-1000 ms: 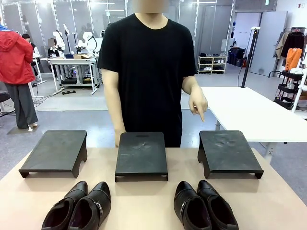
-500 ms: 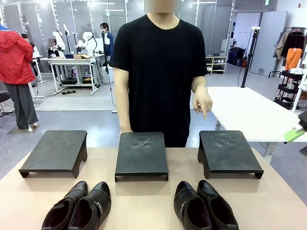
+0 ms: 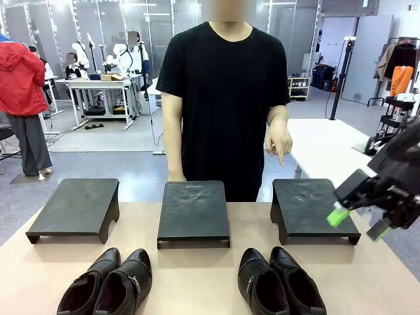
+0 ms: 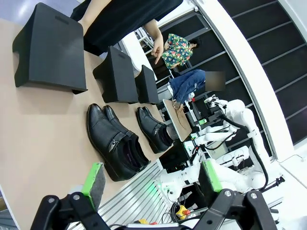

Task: Place the shoes on the stand as instructed by the person.
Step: Pick up one pair of Shoes and place it on the Shoes Stand indicated by the person.

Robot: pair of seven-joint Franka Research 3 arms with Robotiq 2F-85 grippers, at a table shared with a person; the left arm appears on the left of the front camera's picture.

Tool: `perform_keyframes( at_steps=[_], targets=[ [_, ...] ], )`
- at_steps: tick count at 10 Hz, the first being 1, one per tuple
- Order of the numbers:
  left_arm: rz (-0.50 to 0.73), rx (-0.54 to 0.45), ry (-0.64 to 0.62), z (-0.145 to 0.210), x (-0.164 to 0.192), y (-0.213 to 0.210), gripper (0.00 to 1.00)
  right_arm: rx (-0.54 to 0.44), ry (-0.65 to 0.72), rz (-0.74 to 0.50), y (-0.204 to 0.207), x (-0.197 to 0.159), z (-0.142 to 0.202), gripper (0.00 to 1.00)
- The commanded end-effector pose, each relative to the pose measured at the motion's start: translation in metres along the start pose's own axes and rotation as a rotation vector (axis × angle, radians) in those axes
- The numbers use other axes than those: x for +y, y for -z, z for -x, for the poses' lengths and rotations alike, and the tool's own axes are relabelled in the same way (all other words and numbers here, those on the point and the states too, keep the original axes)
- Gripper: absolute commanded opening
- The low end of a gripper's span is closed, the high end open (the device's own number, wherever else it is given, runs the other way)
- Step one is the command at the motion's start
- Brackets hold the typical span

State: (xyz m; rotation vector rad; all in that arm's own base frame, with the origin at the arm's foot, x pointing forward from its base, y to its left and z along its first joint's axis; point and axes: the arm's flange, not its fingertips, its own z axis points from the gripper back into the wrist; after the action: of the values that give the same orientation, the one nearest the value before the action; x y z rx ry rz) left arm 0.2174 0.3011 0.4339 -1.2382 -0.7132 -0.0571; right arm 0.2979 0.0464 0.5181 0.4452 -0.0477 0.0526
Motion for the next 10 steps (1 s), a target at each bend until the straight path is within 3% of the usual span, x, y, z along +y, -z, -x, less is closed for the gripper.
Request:
perform_keyframes(
  at_steps=[1,4,10],
  targets=[
    [0.004,-0.002,0.004,0.000,-0.001,-0.001,1.00,0.003,0.056,0.085,0.028,0.016,0.003,1.00],
    [0.004,-0.002,0.004,0.000,-0.001,-0.001,1.00,0.074,0.049,0.148,0.073,0.036,0.005,1.00],
    [0.004,-0.002,0.004,0.000,-0.001,-0.001,1.00,0.082,0.076,0.226,0.132,0.051,0.010,1.00]
  ],
)
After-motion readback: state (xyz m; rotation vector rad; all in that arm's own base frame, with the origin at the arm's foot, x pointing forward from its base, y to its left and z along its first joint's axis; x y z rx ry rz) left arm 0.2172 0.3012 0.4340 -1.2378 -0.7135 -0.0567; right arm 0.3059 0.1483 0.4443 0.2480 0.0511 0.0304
